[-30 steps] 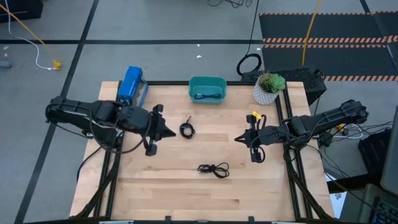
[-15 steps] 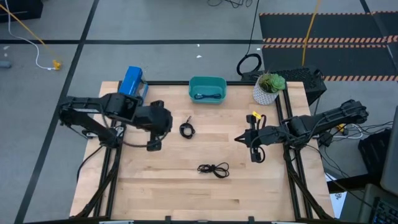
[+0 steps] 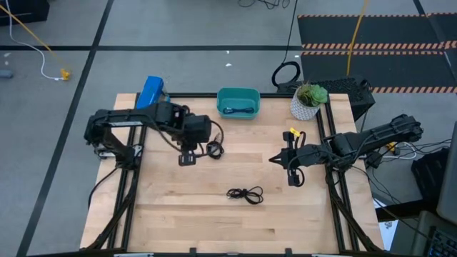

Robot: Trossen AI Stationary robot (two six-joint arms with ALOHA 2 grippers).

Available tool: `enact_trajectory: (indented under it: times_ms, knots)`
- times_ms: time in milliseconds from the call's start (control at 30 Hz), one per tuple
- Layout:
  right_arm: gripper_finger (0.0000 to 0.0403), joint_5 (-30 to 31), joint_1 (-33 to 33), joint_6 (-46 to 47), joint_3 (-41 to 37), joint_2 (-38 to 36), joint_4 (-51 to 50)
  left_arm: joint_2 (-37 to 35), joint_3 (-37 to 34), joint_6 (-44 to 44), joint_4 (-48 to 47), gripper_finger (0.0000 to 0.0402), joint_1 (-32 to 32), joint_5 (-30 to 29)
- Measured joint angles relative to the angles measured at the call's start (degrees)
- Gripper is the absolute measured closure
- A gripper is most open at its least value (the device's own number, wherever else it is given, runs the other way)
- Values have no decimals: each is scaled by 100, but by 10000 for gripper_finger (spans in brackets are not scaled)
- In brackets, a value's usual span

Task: Pick and place USB-C Cables
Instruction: Put the top black charger cable into the blue bin

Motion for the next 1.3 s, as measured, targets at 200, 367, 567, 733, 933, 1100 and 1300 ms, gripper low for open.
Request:
enact_trajectory:
  times_ms: [200, 367, 567, 733, 933, 1100, 1300]
  knots:
    - [403, 122, 0, 2, 0, 0, 157, 420, 0, 30, -203, 382, 344, 112]
    - [403, 124, 0, 2, 0, 0, 163, 727, 0, 29, -148, 382, 523, 123]
    - [403, 123, 0, -2, 0, 0, 130, 1055, -2, 35, 115, 382, 581, 105]
    - [403, 124, -1, -3, 2, 0, 77, 1209, -14, 107, 357, 382, 561, 104]
    - [403, 111, 0, 43, 2, 0, -12, 1212, -286, 525, 813, 382, 389, 99]
    - [403, 107, 0, 90, 2, 0, -15, 1208, -636, 1178, 1339, 382, 173, 97]
    - [403, 105, 2, 155, 2, 0, -17, 1210, -1258, 2437, 1985, 380, 15, 97]
